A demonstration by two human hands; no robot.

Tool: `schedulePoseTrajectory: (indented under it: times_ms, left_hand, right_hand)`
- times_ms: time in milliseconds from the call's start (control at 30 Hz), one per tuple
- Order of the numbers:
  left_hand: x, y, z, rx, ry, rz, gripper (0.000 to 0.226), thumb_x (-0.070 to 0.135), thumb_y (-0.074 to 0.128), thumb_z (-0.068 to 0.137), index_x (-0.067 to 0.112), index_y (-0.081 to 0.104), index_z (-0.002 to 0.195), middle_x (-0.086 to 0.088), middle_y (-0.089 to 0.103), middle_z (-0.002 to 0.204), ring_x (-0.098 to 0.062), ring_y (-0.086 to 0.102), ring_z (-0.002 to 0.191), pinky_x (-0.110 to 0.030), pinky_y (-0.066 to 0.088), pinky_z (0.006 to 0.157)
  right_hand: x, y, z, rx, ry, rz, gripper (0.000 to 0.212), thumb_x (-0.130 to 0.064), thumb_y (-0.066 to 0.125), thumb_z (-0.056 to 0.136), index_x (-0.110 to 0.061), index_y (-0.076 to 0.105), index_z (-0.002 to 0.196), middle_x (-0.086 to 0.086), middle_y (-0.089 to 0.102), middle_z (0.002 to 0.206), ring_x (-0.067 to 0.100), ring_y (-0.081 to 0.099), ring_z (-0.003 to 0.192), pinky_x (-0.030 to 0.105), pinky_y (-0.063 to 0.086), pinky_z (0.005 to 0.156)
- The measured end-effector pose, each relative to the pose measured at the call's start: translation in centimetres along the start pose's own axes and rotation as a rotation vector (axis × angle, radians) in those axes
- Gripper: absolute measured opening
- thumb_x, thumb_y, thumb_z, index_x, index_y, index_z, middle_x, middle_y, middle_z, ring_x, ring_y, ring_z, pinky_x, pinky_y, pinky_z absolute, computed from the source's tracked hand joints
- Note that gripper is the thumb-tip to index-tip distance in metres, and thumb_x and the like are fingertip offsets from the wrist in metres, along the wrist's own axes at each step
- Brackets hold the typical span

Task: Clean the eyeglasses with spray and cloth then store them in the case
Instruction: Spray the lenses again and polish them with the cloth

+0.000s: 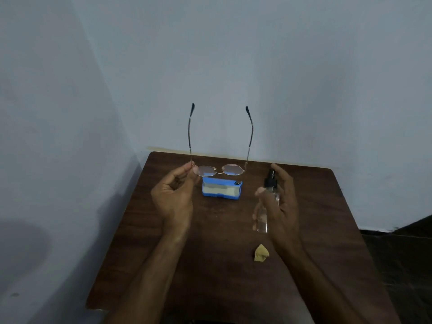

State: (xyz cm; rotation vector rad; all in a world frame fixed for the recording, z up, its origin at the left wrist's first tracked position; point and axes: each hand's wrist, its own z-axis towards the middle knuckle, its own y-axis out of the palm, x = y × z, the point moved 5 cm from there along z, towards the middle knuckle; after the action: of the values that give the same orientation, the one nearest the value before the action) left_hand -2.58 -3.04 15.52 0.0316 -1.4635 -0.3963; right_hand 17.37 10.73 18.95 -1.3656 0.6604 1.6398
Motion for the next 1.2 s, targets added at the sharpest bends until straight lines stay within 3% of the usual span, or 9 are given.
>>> schedulePoseTrajectory:
  times_ms: [67, 167, 300, 467, 600, 700, 800, 1033, 1200]
  left_hand:
    - [-0.2, -0.1, 0.5, -0.003, -0.011, -0.013, 0.027, 0.016, 0.087, 0.089, 0.034, 0.085, 0.109, 0.001, 0.084, 0.107, -0.023, 0.081, 0.103, -0.049, 0.063, 0.097]
    - [-0.4, -0.1, 0.5, -0.004, -0.023, -0.035, 0.026, 0.016, 0.087, 0.089, 0.029, 0.085, 0.110, -0.002, 0.084, 0.108, -0.025, 0.081, 0.104, -0.052, 0.062, 0.099]
    - [-0.1, 0.1, 0.1, 0.001, -0.019, -0.045, 0.028, 0.009, 0.086, 0.089, 0.032, 0.085, 0.106, -0.001, 0.084, 0.104, -0.022, 0.082, 0.099, -0.045, 0.065, 0.093]
    - [0.0, 0.0, -0.1, 0.001, -0.008, -0.033, 0.027, 0.007, 0.085, 0.089, 0.025, 0.083, 0.109, 0.000, 0.084, 0.103, -0.021, 0.082, 0.097, -0.037, 0.067, 0.088]
    - [-0.1, -0.2, 0.1, 0.001, -0.020, -0.050, 0.026, 0.005, 0.085, 0.089, 0.016, 0.082, 0.113, -0.003, 0.084, 0.104, -0.022, 0.081, 0.098, -0.035, 0.067, 0.087]
    - [0.0, -0.2, 0.0, -0.015, -0.010, -0.044, 0.026, 0.006, 0.085, 0.089, 0.016, 0.083, 0.112, -0.002, 0.084, 0.104, -0.021, 0.081, 0.098, -0.034, 0.067, 0.087]
    - [0.1, -0.2, 0.0, -0.029, -0.002, -0.017, 0.026, 0.008, 0.085, 0.089, 0.017, 0.082, 0.113, -0.002, 0.084, 0.104, -0.022, 0.081, 0.099, -0.039, 0.066, 0.091]
    - [0.2, -0.3, 0.1, -0.061, 0.001, 0.021, 0.025, 0.011, 0.085, 0.088, 0.023, 0.083, 0.110, 0.000, 0.084, 0.105, -0.023, 0.081, 0.102, -0.044, 0.063, 0.096]
    - [0.0, -0.3, 0.5, -0.072, 0.015, 0.058, 0.029, 0.012, 0.086, 0.087, 0.016, 0.082, 0.115, 0.000, 0.084, 0.106, -0.023, 0.081, 0.104, -0.044, 0.065, 0.094]
  right_hand:
    - [0.9, 0.3, -0.2, -0.016, 0.032, -0.019, 0.054, -0.010, 0.065, 0.100, -0.027, 0.047, 0.147, -0.033, 0.063, 0.104, -0.001, 0.069, 0.066, 0.016, 0.054, 0.048]
    - [1.0, 0.6, 0.2, -0.024, 0.020, -0.034, 0.052, -0.005, 0.067, 0.098, -0.020, 0.049, 0.144, -0.037, 0.062, 0.101, -0.008, 0.067, 0.069, 0.010, 0.052, 0.051]
    - [1.3, 1.4, 1.0, -0.063, 0.076, -0.008, 0.052, -0.007, 0.067, 0.098, -0.030, 0.049, 0.140, -0.019, 0.064, 0.097, 0.015, 0.065, 0.051, 0.030, 0.056, 0.046]
    - [1.4, 1.6, 2.0, -0.043, 0.048, -0.031, 0.051, -0.004, 0.068, 0.097, -0.019, 0.049, 0.141, -0.037, 0.063, 0.096, -0.005, 0.069, 0.067, 0.012, 0.052, 0.051]
    - [0.9, 1.9, 3.1, -0.051, 0.072, 0.008, 0.050, -0.006, 0.068, 0.097, -0.024, 0.049, 0.140, -0.010, 0.066, 0.109, 0.014, 0.069, 0.063, 0.031, 0.061, 0.055]
    - [0.0, 1.8, 4.4, -0.037, 0.033, 0.038, 0.052, -0.002, 0.068, 0.095, -0.024, 0.050, 0.138, 0.000, 0.066, 0.111, 0.010, 0.068, 0.059, 0.021, 0.057, 0.052]
    - [-0.7, 1.5, 6.1, -0.060, 0.025, 0.078, 0.053, -0.001, 0.068, 0.095, -0.027, 0.050, 0.138, 0.021, 0.066, 0.106, 0.023, 0.067, 0.061, 0.034, 0.059, 0.055]
    - [-2.9, 0.4, 9.0, -0.094, -0.083, 0.145, 0.053, 0.002, 0.065, 0.091, -0.027, 0.053, 0.134, 0.011, 0.065, 0.092, 0.024, 0.062, 0.053, 0.033, 0.056, 0.051]
    - [-4.0, 0.0, 9.9, -0.117, -0.085, 0.198, 0.052, 0.004, 0.062, 0.089, -0.027, 0.056, 0.130, 0.010, 0.064, 0.088, 0.030, 0.057, 0.048, 0.038, 0.054, 0.046]
